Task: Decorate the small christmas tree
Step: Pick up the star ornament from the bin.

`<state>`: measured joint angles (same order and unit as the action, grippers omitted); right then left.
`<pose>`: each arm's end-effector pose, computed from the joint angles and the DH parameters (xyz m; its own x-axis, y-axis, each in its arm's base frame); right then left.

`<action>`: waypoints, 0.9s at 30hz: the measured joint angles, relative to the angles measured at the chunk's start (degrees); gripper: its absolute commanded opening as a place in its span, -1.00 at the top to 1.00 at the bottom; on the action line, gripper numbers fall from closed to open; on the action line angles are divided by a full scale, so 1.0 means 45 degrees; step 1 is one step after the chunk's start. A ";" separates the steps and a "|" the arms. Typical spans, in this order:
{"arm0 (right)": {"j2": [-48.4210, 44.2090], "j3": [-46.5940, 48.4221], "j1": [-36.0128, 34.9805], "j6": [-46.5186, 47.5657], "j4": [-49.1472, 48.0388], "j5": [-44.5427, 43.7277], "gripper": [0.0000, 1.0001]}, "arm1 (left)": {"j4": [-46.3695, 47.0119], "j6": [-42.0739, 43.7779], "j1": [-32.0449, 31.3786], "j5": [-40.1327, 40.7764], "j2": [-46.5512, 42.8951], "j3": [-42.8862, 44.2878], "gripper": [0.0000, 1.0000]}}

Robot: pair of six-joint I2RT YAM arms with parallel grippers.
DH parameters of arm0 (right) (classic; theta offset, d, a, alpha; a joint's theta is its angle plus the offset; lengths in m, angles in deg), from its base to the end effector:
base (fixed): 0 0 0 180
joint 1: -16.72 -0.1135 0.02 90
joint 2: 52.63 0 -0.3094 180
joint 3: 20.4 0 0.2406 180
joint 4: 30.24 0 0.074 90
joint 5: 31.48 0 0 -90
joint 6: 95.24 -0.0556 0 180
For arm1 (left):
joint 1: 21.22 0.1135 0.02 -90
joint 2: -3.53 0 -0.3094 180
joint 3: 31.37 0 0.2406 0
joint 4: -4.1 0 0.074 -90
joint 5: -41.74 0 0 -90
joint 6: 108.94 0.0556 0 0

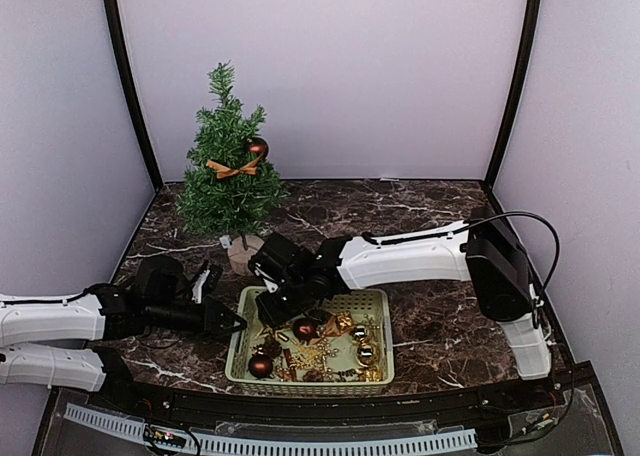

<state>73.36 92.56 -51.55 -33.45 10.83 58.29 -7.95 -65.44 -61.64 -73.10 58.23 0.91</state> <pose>0.1898 0.4757 0.2046 -0.7030 -0.4871 -0.5183 -0.6761 0.6839 0.2743 0.1114 -0.1256 0.2038 -0.9147 -0.0857 -0.3950 0.2740 0.5872 -0.7617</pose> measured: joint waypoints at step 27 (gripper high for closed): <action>0.0000 -0.1010 0.0267 -0.1928 -0.0403 0.0811 0.45 | 0.0393 -0.0393 -0.0010 0.0049 0.0491 0.0121 0.64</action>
<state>73.36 88.01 -50.35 -42.12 9.02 61.94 -6.18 -67.21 -61.68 -72.88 60.43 1.46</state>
